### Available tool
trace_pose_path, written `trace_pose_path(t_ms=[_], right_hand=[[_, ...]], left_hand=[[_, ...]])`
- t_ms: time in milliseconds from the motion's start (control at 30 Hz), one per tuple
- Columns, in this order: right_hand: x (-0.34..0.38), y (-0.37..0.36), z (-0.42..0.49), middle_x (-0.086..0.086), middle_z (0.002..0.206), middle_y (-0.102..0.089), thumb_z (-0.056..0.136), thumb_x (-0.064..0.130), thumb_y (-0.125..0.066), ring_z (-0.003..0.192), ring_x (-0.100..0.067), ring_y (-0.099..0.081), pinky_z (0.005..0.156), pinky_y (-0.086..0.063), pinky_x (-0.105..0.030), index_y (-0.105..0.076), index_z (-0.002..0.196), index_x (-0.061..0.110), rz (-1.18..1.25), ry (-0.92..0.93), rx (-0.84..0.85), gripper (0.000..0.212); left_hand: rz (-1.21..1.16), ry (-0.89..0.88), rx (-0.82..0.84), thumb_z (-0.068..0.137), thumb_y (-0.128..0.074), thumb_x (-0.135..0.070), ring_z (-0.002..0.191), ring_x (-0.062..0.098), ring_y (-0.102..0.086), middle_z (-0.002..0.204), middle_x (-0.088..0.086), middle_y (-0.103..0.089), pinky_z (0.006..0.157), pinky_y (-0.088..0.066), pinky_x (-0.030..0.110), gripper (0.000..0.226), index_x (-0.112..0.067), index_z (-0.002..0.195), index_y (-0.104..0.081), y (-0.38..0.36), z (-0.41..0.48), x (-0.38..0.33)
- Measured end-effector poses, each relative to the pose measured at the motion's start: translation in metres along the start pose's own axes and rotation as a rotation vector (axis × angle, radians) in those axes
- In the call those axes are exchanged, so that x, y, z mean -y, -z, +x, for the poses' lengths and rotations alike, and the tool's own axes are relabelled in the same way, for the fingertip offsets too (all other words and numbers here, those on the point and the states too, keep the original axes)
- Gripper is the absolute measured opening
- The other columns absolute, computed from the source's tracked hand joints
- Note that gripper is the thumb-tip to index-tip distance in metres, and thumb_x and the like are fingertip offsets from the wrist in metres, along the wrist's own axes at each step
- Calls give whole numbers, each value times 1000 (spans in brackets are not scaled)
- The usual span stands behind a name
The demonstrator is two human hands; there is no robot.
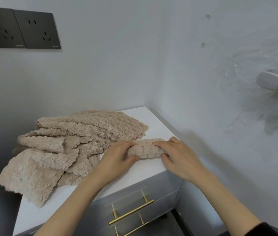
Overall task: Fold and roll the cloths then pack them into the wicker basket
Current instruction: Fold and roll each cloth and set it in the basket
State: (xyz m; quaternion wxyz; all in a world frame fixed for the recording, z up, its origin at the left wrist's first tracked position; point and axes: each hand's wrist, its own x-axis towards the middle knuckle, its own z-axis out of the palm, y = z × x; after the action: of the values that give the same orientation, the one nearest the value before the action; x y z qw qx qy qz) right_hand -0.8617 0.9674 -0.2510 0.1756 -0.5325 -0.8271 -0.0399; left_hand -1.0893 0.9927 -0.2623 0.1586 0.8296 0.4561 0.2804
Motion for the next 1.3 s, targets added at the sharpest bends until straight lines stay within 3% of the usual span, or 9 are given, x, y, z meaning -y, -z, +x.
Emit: trace_pose_path(t_ms=[100, 167, 233, 367, 500, 733, 867, 1067, 1300], right_hand=[[-2, 5, 4, 16, 93, -58, 91, 16, -41, 88, -4, -38, 68, -26, -13, -52, 132, 30, 149, -74, 61, 45], [-4, 6, 7, 11, 88, -58, 92, 18, -37, 88, -6, -41, 68, -29, -14, -54, 128, 34, 236, -128, 144, 42], [-3, 9, 9, 2, 95, -64, 96, 20, -34, 94, -14, -51, 77, -41, -28, -57, 122, 32, 338, -182, 224, 37], [-2, 14, 16, 0, 96, -61, 98, 19, -34, 96, -19, -53, 91, -42, -44, -58, 94, 16, 405, -255, 330, 25], [-2, 16, 24, 4, 86, -42, 97, 20, -35, 100, -22, -40, 94, -37, -43, -37, 68, 19, 295, -302, 426, 29], [2, 25, 35, -1, 82, -53, 93, 24, -41, 78, -17, -46, 66, -34, -30, -45, 80, 14, 347, -350, 565, 17], [1, 28, 38, 3, 70, -45, 90, 29, -49, 62, -13, -41, 55, -30, -26, -40, 70, 16, 370, -371, 603, 25], [2, 22, 36, 3, 72, -46, 89, 31, -51, 68, -14, -42, 57, -29, -27, -40, 69, 16, 292, -299, 547, 27], [6, 26, 27, 5, 80, -53, 89, 35, -52, 72, -11, -48, 60, -33, -26, -51, 88, 13, 354, -305, 432, 22]], left_hand=[[-106, 56, 48, 91, -56, -42, 83, 11, -54, 89, -3, -63, 75, -42, 25, 26, -19, 102, -62, 6, 3, -2], [-178, 114, 108, 92, -51, -46, 70, 18, -50, 75, 5, -56, 66, -40, 31, 39, -8, 87, -59, 9, 3, -2], [-198, 178, 151, 94, -44, -50, 62, 19, -40, 66, 5, -45, 61, -33, 34, 48, -4, 78, -48, 10, 4, -4], [-51, 283, 165, 98, -37, -47, 59, 13, -33, 65, -3, -37, 56, -26, 31, 42, -17, 69, -34, 4, 11, -9], [114, 297, 131, 98, -35, -47, 74, 18, -41, 73, -2, -41, 63, -33, 34, 41, -19, 68, -36, 0, 16, -12], [216, 304, 223, 97, -37, -49, 76, 19, -40, 72, -5, -39, 74, -41, 38, 41, -21, 68, -34, 5, 19, -8], [269, 291, 267, 98, -39, -47, 74, 18, -41, 73, -5, -41, 80, -42, 41, 37, -22, 70, -35, 7, 21, -10], [161, 265, 371, 97, -47, -41, 64, 11, -34, 73, -2, -41, 59, -28, 32, 36, -20, 71, -34, 16, 22, -1], [72, 233, 357, 100, -44, -33, 64, 12, -32, 72, -2, -38, 62, -26, 32, 33, -20, 72, -31, 14, 17, -6]])
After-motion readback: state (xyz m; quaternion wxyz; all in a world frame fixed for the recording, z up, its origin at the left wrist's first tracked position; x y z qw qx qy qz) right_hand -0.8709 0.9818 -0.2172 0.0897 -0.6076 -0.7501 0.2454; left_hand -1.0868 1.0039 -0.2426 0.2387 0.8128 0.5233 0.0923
